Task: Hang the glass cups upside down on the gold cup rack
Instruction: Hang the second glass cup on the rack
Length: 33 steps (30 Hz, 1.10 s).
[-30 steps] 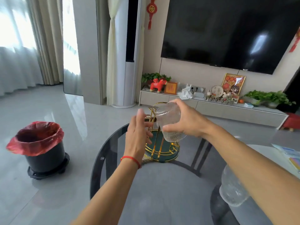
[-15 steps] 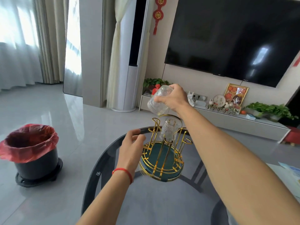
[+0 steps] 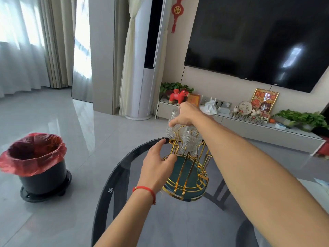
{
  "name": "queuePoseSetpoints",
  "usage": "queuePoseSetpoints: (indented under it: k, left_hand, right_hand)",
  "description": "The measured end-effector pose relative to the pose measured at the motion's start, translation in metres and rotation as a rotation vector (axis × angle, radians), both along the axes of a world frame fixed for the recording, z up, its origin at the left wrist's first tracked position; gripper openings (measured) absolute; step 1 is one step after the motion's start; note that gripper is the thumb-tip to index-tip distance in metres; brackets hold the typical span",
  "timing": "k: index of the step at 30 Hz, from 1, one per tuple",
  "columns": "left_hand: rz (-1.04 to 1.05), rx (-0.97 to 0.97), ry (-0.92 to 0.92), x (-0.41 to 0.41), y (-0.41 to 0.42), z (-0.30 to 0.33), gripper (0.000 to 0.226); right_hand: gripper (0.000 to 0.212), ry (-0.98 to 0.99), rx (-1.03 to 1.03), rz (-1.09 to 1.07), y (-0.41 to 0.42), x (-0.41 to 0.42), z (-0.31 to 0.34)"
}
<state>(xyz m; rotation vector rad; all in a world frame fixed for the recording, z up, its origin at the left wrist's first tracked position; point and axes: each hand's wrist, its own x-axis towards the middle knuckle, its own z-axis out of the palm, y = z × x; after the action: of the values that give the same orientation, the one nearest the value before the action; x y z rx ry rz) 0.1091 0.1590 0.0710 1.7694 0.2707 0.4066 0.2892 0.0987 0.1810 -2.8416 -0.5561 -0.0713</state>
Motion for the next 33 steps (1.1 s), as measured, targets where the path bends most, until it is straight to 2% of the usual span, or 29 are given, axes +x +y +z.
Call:
queuePoseSetpoints:
  k: [3,7,11,15,19,24,27,31,33]
  left_hand:
    - [-0.034,0.036,0.040,0.001,-0.004,-0.002,0.065]
    - [-0.033,0.032,0.084,0.003,-0.005,-0.006,0.067]
    - [-0.068,0.117,0.049,0.004,-0.007,-0.007,0.074]
    - [-0.100,0.260,0.004,0.007,-0.010,-0.012,0.080]
    - [-0.074,0.324,-0.040,0.010,-0.011,-0.016,0.084]
    - [-0.037,0.559,-0.028,0.012,-0.011,-0.024,0.089]
    - [-0.021,0.564,0.005,0.015,-0.009,-0.026,0.086]
    - [-0.010,0.528,0.024,0.011,-0.011,-0.025,0.081]
    - [0.047,0.533,-0.025,0.005,-0.018,-0.023,0.074]
  right_hand:
    - [0.064,0.058,-0.086,-0.006,0.001,0.003,-0.006]
    - [0.077,0.112,-0.256,-0.023,0.003,0.007,-0.016]
    - [0.096,0.165,-0.368,-0.028,0.007,0.010,-0.021]
    - [0.092,0.227,-0.452,0.016,0.010,0.010,-0.017]
    - [0.089,0.228,-0.486,0.034,0.010,0.010,-0.012]
    - [0.090,0.226,-0.616,0.084,0.013,0.004,-0.009]
    - [0.080,0.168,-0.499,0.162,0.001,-0.010,0.004]
    - [0.047,0.021,0.001,0.154,-0.039,-0.030,0.018]
    - [0.031,-0.074,0.146,0.142,-0.069,-0.043,0.017]
